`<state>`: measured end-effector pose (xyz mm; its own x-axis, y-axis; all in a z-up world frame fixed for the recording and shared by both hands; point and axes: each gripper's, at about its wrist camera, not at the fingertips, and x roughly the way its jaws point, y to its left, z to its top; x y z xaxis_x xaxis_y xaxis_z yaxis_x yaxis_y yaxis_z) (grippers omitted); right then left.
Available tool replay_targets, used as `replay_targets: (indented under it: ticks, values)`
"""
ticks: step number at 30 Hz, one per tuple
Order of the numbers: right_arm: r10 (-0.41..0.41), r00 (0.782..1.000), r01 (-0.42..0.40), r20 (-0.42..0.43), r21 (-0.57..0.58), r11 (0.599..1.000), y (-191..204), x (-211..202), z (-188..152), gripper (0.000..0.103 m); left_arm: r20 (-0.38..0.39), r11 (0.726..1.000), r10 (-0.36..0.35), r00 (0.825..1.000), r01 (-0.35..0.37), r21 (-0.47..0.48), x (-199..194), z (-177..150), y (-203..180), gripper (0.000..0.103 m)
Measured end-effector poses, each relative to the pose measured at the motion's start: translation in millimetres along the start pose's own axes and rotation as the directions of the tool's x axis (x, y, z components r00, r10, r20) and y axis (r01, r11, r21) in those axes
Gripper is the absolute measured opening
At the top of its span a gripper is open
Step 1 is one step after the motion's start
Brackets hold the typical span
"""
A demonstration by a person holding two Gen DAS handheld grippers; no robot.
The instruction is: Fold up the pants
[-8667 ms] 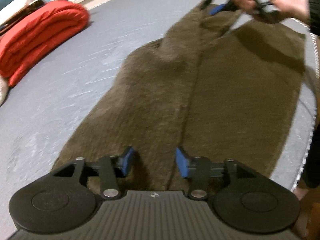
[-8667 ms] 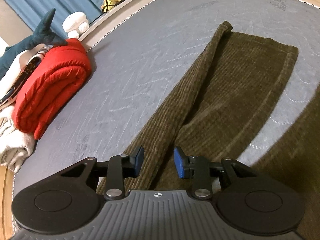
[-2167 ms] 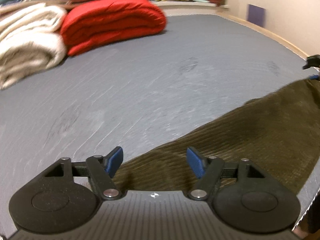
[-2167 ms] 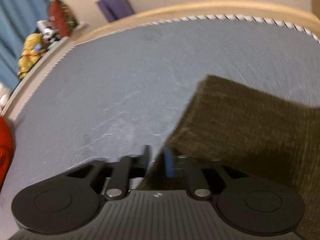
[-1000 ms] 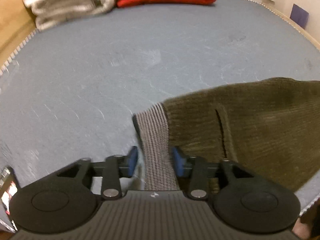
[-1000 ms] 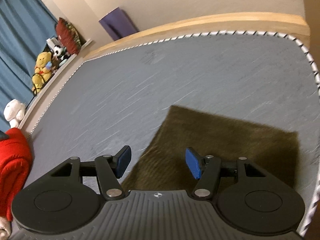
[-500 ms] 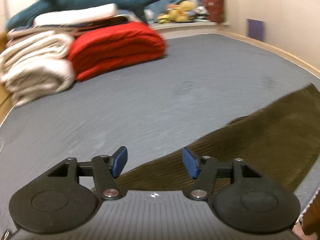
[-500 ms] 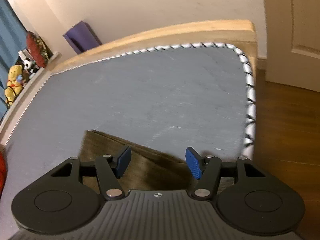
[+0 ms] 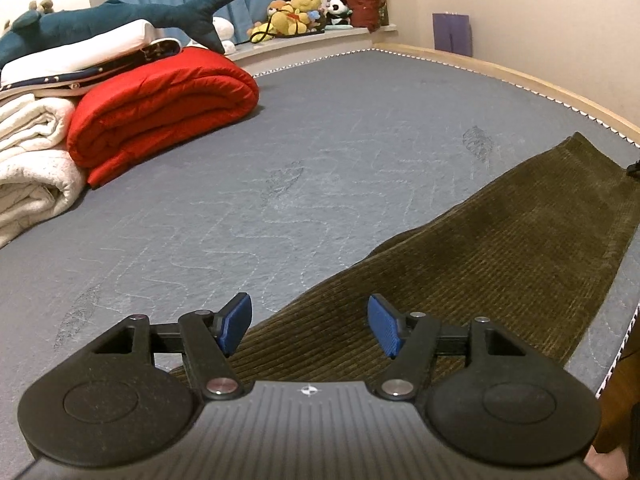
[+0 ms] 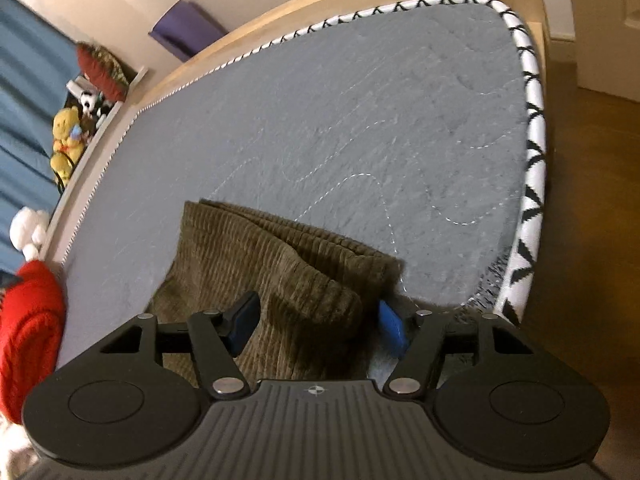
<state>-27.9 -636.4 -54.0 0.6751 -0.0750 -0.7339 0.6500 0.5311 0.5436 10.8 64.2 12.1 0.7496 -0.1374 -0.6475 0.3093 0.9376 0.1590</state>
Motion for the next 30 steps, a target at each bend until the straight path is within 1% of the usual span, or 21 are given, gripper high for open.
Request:
replay_targets:
  ticks: [2,4,5,6,8,10,12,13,15,17,18,19,21,23,24,25,26,27,28,29,30]
  values:
    - [-0.008,1.000,0.008,0.022,0.039,0.999,1,1,-1,0.066,-0.003,1.000,0.006,1.000,-0.006,-0.005,-2,-2,2,0.072]
    - [-0.046,0.998,0.043,0.046,0.068,0.997,2,0,-4,0.056,-0.007,1.000,0.012,1.000,-0.012,-0.010,-3,-2,5,0.072]
    - [-0.071,0.996,0.067,0.055,0.074,0.995,2,-1,-5,0.045,-0.009,1.000,0.016,1.000,-0.016,-0.013,-3,-2,6,0.072]
    - [-0.091,0.994,0.086,0.064,0.077,0.993,3,0,-6,0.037,-0.011,1.000,0.018,1.000,-0.018,-0.015,-4,-2,8,0.072]
    - [-0.108,0.991,0.101,0.077,0.087,0.991,3,0,-8,0.031,-0.011,1.000,0.020,1.000,-0.021,-0.019,-4,-1,9,0.072]
    - [-0.129,0.987,0.123,0.094,0.066,0.990,10,-3,-10,0.028,-0.011,0.999,0.023,1.000,-0.023,-0.023,-4,-1,11,0.072]
    - [-0.145,0.979,0.145,0.139,0.012,0.989,27,-14,-13,0.026,-0.010,0.999,0.028,1.000,-0.028,-0.027,-4,-1,13,0.072]
    - [-0.137,0.974,0.147,0.180,-0.040,0.988,43,-23,-16,0.025,-0.011,0.999,0.031,0.999,-0.031,-0.031,-4,-1,14,0.072]
    - [-0.077,0.962,0.127,0.261,-0.178,0.976,83,-45,-27,0.025,-0.014,0.998,0.039,0.999,-0.039,-0.039,-3,-2,18,0.072]
    - [0.025,0.941,0.105,0.337,-0.364,0.925,130,-71,-51,0.025,-0.018,0.998,0.048,0.999,-0.049,-0.046,-1,-3,21,0.072]
    - [0.089,0.929,0.094,0.359,-0.462,0.882,154,-83,-70,0.025,-0.022,0.997,0.053,0.998,-0.054,-0.050,0,-3,23,0.072]
    - [0.160,0.917,0.077,0.365,-0.556,0.827,176,-95,-92,0.025,-0.027,0.997,0.059,0.998,-0.061,-0.055,2,-4,25,0.072]
    - [0.302,0.898,0.025,0.320,-0.722,0.691,216,-114,-146,0.024,-0.037,0.995,0.067,0.997,-0.070,-0.065,5,-5,28,0.072]
    - [0.423,0.881,-0.042,0.213,-0.854,0.518,245,-129,-209,0.024,-0.047,0.994,0.071,0.996,-0.075,-0.082,8,-5,31,0.072]
    - [0.468,0.872,-0.081,0.144,-0.900,0.427,255,-133,-241,0.024,-0.052,0.993,0.069,0.996,-0.073,-0.092,9,-5,33,0.072]
    - [0.501,0.864,-0.128,0.055,-0.937,0.324,263,-137,-276,0.024,-0.055,0.992,0.065,0.996,-0.070,-0.100,10,-5,34,0.072]
    - [0.512,0.858,-0.179,-0.042,-0.958,0.222,268,-137,-309,0.024,-0.058,0.992,0.060,0.996,-0.066,-0.109,11,-4,35,0.072]
    - [0.496,0.857,-0.231,-0.137,-0.964,0.134,272,-135,-338,0.024,-0.061,0.991,0.054,0.997,-0.061,-0.118,12,-4,35,0.072]
    - [0.445,0.858,-0.302,-0.256,-0.953,0.034,273,-128,-372,0.025,-0.065,0.991,0.049,0.997,-0.057,-0.125,13,-4,36,0.072]
    - [0.384,0.853,-0.367,-0.353,-0.929,-0.040,273,-121,-397,0.030,-0.068,0.990,0.046,0.997,-0.055,-0.132,14,-4,36,0.074]
    - [0.296,0.840,-0.442,-0.455,-0.890,-0.112,271,-113,-422,0.032,-0.072,0.989,0.042,0.997,-0.052,-0.141,15,-3,37,0.076]
